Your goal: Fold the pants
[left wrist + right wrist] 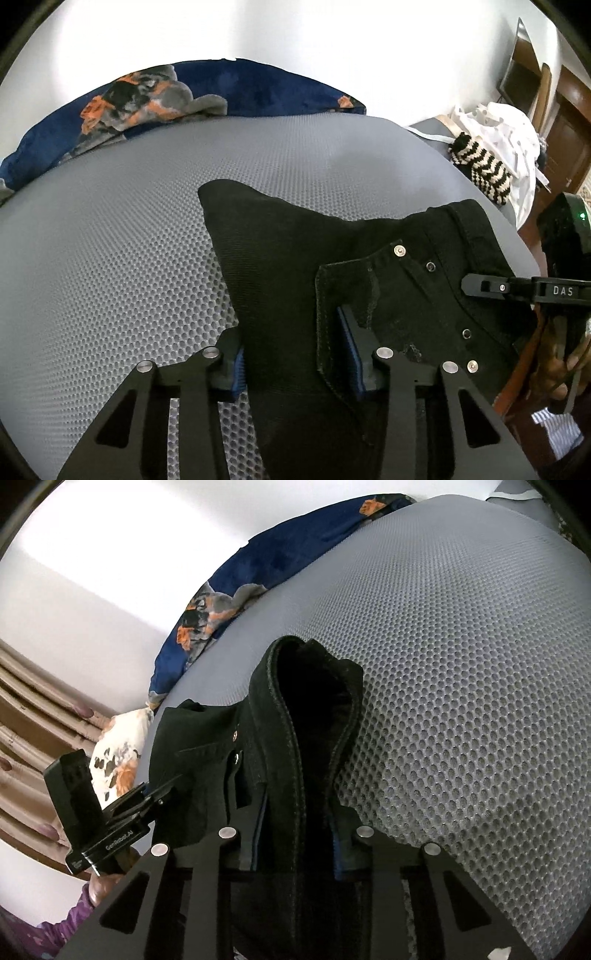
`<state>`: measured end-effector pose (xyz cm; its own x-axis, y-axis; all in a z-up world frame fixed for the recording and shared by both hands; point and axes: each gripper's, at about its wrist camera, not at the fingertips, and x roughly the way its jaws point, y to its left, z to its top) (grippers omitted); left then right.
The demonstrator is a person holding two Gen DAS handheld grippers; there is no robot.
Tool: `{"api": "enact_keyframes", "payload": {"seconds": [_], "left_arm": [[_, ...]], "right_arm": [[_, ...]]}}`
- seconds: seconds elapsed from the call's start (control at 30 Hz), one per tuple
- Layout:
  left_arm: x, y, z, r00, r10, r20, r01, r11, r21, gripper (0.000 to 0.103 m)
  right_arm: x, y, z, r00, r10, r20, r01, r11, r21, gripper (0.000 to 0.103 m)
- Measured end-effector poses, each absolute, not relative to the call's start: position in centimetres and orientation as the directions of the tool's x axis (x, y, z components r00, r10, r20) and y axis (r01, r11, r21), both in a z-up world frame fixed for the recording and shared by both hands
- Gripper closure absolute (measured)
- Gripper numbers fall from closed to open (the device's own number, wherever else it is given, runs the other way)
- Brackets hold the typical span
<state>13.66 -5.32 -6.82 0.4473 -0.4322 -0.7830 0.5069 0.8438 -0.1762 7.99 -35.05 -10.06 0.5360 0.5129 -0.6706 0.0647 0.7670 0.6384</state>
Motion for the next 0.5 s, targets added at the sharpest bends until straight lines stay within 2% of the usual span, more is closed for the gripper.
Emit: {"api": "enact_keyframes", "payload": {"seconds": [0.13, 0.2, 0.27, 0.4, 0.5], "left_arm": [[13.6, -5.6, -6.8, 0.448, -0.426, -0.786, 0.518, 0.840, -0.160, 0.060], [13.6, -5.7, -6.8, 0.446, -0.422, -0.789, 0.520, 0.840, -0.155, 0.060], [13.7, -5.6, -6.9, 0.443, -0.421, -0.791, 0.519, 0.840, -0.157, 0.060], [13.8, -5.7, -7.2, 0.445, -0.412, -0.795, 0.511, 0.846, -0.153, 0.059], [13.8, -5.8, -7.4, 0.451, -0.401, -0.798, 0.508, 0.850, -0.139, 0.058]], "right_arm": [[8.6, -34.6, -9.9, 0.505, 0.486, -0.713, 0.059, 0.805, 0.591, 0.078], [9.0, -34.3, -9.9, 0.488, 0.473, -0.733, 0.045, 0.826, 0.563, 0.072], [9.3, -34.5, -10.4, 0.470, 0.473, -0.746, 0.053, 0.828, 0.558, 0.060], [10.0, -34.9, -11.1, 0.462, 0.499, -0.733, 0.061, 0.807, 0.588, 0.056], [10.3, -34.1, -10.8, 0.457, 0.492, -0.741, 0.039, 0.822, 0.569, 0.067]]}}
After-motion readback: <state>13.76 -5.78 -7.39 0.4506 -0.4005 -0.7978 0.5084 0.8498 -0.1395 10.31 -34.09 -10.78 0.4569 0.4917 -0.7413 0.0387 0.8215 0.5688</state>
